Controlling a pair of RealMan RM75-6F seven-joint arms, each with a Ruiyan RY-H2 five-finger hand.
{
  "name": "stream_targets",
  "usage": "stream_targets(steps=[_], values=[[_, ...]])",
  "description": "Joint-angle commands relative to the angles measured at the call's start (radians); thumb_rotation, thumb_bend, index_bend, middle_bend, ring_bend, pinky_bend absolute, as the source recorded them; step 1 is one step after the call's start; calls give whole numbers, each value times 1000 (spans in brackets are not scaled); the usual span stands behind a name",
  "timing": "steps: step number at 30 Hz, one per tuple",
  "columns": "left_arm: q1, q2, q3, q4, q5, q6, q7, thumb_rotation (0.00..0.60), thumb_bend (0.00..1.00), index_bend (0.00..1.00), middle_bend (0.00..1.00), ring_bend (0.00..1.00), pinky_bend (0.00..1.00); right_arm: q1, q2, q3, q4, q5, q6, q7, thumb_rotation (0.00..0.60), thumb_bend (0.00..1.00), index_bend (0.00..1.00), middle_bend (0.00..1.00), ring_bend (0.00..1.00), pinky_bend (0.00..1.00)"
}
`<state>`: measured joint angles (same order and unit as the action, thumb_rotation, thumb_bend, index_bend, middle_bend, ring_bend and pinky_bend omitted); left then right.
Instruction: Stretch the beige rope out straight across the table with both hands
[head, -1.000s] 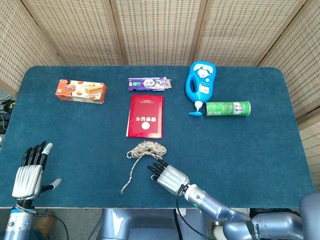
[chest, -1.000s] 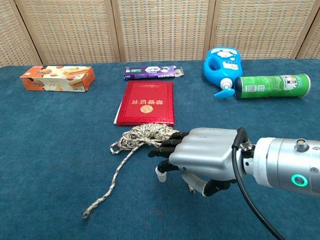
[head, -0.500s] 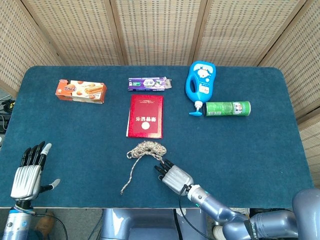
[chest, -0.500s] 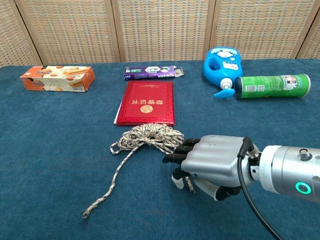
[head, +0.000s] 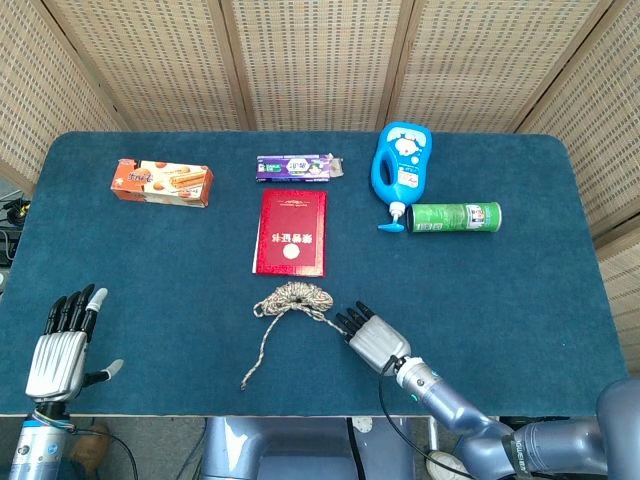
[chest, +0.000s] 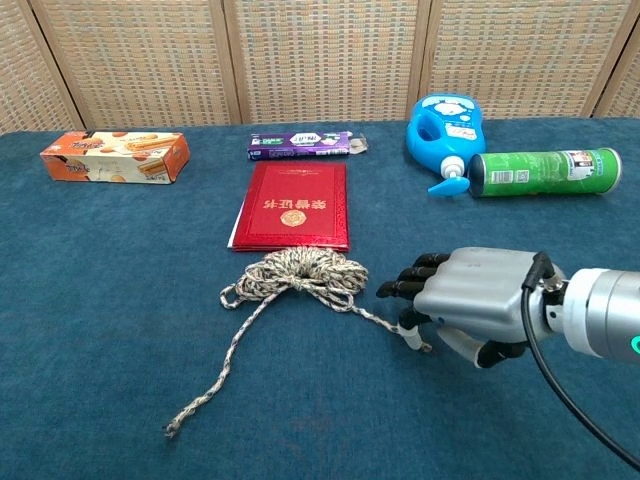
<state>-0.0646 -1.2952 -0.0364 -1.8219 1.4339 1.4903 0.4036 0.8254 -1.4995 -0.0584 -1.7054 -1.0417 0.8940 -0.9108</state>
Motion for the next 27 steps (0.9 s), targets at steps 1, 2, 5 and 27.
stream_targets(steps=[1, 2, 5, 27], values=[[0, 0, 0, 0, -1, 1, 0, 600, 52, 0, 0, 0, 0, -1, 3, 4, 10, 2, 9, 9, 600, 832, 329, 0, 0, 0], [0, 0, 0, 0, -1, 1, 0, 600, 52, 0, 0, 0, 0, -2, 4, 5, 13, 4, 11, 13, 600, 832, 329, 0, 0, 0], [-2, -1, 1, 0, -2, 0, 2, 600, 52, 0, 0, 0, 0, -1, 4, 12, 17, 5, 24, 18, 600, 832, 328, 0, 0, 0], [-4, 8, 7, 2, 0, -2, -17, 600, 52, 0, 0, 0, 0, -49, -83, 163, 27, 254, 96, 231, 600, 302, 431, 0, 0, 0]])
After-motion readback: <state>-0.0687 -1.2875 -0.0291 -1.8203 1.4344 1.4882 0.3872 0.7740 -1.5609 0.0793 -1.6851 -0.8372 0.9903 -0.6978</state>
